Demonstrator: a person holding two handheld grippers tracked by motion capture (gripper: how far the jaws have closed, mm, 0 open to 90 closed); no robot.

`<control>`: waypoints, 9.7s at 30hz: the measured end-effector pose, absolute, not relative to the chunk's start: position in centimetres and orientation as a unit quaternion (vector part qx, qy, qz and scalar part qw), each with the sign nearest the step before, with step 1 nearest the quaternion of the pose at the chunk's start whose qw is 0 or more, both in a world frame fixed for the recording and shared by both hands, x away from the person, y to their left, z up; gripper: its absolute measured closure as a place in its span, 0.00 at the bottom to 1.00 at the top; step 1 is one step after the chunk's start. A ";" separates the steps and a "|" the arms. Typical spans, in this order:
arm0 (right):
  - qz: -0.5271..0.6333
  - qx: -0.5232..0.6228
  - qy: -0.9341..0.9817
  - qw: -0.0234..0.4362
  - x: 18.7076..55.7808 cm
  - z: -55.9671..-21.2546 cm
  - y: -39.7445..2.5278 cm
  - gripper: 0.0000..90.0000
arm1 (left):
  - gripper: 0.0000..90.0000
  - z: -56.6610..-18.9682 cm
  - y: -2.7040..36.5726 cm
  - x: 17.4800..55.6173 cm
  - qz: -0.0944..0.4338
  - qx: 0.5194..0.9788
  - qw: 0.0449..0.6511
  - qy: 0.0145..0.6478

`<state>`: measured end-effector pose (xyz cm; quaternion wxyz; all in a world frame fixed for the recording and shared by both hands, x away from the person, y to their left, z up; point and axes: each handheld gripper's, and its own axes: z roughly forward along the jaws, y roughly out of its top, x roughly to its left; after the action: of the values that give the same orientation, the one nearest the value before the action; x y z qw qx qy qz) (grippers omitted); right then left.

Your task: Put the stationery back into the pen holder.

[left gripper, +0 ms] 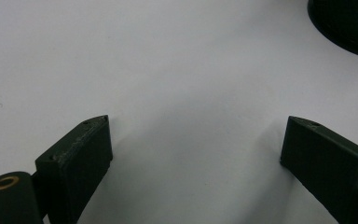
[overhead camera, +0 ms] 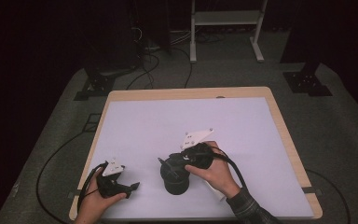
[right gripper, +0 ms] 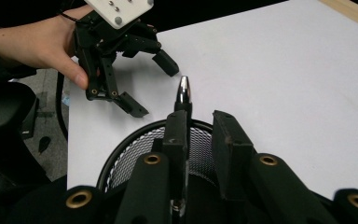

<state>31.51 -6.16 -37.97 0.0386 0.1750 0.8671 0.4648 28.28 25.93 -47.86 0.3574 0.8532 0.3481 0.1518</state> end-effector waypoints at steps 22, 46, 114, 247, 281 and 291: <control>0.467 0.205 0.857 0.068 31.5 -37.3 -10.0 0.84 | 0.09 -47.9 25.9 28.3 0.152 0.853 0.358 0.349; 0.463 0.244 0.848 0.080 30.9 -38.0 -15.3 0.80 | 0.09 -47.9 25.9 28.3 0.153 0.853 0.358 0.348; 0.351 0.264 0.897 0.058 28.2 -44.2 -15.1 0.61 | 0.09 -47.9 25.9 28.3 0.152 0.853 0.358 0.347; 0.398 0.285 0.870 0.055 28.8 -36.5 -14.8 0.78 | 0.09 -47.9 25.9 28.3 0.153 0.854 0.357 0.347; 0.509 0.232 0.825 0.085 29.7 -32.5 -14.9 0.78 | 0.09 -47.9 25.9 28.3 0.152 0.853 0.357 0.347; 0.529 0.218 0.815 0.087 29.6 -31.7 -14.2 0.78 | 0.09 -47.9 25.9 28.3 0.152 0.854 0.357 0.347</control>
<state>29.55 -14.19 -31.70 0.0868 0.2180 0.8155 0.5291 28.33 25.94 -47.87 0.3567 0.8541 0.3467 0.1520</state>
